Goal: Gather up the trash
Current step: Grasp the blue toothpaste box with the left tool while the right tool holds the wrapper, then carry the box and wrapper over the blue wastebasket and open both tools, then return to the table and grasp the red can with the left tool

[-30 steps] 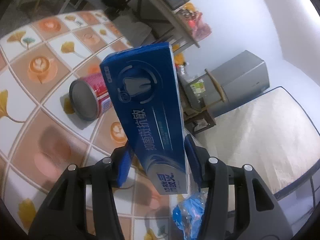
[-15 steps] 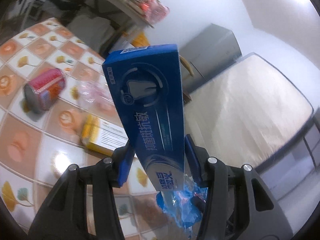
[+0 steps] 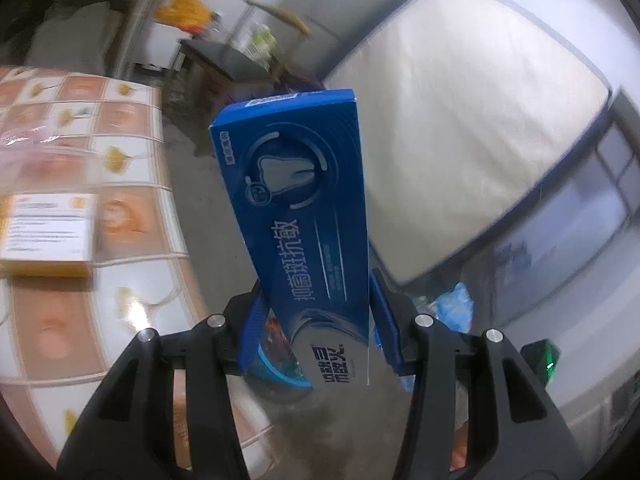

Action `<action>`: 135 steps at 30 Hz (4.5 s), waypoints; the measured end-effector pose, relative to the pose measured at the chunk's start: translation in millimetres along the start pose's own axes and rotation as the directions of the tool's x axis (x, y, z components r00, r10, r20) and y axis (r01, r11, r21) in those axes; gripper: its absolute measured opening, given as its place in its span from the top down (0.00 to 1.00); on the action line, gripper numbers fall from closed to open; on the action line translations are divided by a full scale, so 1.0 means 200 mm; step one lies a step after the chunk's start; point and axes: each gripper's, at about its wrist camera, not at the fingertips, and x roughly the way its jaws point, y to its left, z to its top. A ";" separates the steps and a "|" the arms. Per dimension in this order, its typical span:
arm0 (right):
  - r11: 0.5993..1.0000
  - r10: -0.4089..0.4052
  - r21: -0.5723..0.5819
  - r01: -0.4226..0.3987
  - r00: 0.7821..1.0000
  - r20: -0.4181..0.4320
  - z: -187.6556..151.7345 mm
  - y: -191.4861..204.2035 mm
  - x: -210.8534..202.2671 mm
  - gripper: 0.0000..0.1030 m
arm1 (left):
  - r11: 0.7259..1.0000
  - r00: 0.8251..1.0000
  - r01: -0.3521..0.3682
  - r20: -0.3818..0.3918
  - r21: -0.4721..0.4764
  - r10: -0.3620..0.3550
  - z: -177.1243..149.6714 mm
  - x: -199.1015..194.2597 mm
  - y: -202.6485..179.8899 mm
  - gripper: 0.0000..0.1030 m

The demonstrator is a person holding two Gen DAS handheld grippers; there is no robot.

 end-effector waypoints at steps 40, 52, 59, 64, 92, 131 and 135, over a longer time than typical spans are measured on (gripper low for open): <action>0.927 -0.333 -0.077 0.367 0.708 -0.623 -0.32 -1.11 1.86 0.93 | 0.973 0.858 -0.051 -0.489 0.227 0.159 -0.01 1.19 -0.24 0.34; 0.968 -0.223 -0.058 0.244 0.734 -0.642 -0.25 -1.01 1.64 0.39 | 0.957 0.943 -0.012 -0.315 0.289 0.107 0.07 0.46 -0.23 0.25; 0.992 -0.098 0.008 0.127 0.807 -0.582 -0.14 -0.87 1.37 0.35 | 0.970 0.962 -0.047 -0.249 0.239 0.108 0.03 0.21 -0.08 0.25; 0.987 -0.029 0.124 0.101 0.877 -0.480 -0.10 -0.82 1.12 0.35 | 0.977 0.982 -0.097 -0.139 0.188 0.124 0.03 -0.06 0.07 0.25; 0.869 0.246 -0.315 -0.382 0.885 -0.394 -0.25 1.26 0.49 0.20 | 0.862 0.840 -0.487 0.195 -0.141 0.506 -0.23 -1.31 1.06 0.15; 0.923 0.186 -0.199 -0.329 0.836 -0.516 -0.18 1.50 1.21 0.29 | 0.832 0.841 -0.541 -0.038 -0.122 0.540 0.30 -0.72 1.64 0.35; 0.901 0.137 -0.292 -0.320 0.849 -0.510 -0.20 1.54 1.25 0.45 | 0.832 0.843 -0.536 -0.033 -0.145 0.538 0.30 -0.73 1.64 0.36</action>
